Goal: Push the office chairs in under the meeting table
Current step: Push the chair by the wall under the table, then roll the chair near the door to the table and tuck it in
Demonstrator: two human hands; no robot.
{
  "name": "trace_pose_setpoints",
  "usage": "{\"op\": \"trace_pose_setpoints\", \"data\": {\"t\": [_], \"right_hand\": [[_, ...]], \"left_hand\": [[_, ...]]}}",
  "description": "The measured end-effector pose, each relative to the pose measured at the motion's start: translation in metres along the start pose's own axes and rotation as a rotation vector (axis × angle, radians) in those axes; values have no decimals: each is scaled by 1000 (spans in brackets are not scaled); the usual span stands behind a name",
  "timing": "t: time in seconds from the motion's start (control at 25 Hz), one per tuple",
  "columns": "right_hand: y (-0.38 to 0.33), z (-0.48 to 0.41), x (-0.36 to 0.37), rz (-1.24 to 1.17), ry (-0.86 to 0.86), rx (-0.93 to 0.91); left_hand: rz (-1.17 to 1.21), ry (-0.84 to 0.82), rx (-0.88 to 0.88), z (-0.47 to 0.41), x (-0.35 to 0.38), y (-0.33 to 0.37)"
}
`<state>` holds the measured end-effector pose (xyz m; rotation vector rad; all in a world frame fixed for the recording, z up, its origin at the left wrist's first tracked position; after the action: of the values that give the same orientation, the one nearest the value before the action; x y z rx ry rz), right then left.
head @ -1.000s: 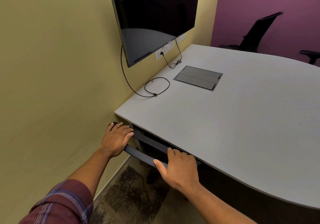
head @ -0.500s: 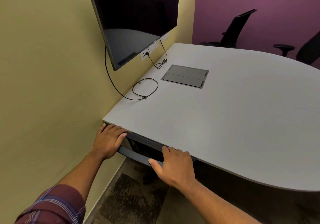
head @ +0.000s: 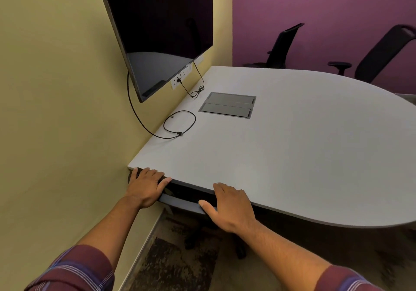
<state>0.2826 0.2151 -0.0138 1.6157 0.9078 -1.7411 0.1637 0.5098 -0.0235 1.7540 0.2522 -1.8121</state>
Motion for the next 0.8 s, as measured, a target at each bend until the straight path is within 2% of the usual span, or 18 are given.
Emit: {"op": "trace_pose_setpoints", "data": {"t": [0.2, 0.36, 0.52, 0.56, 0.64, 0.72, 0.8], "right_hand": [[32, 11, -1, -129, 36, 128], [86, 36, 0, -122, 15, 291], [160, 87, -5, -80, 50, 474], [165, 89, -6, -60, 24, 477], [209, 132, -11, -39, 63, 607], [236, 161, -18, -29, 64, 662], [242, 167, -29, 0, 30, 654]], "left_hand": [[65, -114, 54, -8, 5, 45], [96, -163, 151, -21, 15, 98], [68, -194, 317, -35, 34, 194], [72, -195, 324, -35, 36, 199], [40, -203, 465, -38, 54, 272], [1, -182, 555, -34, 71, 317], [10, -152, 565, -34, 72, 331]]}}
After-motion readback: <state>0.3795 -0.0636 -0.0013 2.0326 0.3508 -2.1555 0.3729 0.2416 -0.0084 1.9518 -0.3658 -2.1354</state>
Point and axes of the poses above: each hand's wrist, its own z-axis away from the middle knuckle, its own x-axis out of the palm, y = z × x, the point moved 2 cm from there along -z, towards the middle knuckle, and after that the axes turned 13 degrees about z, right-handed, at the moved point
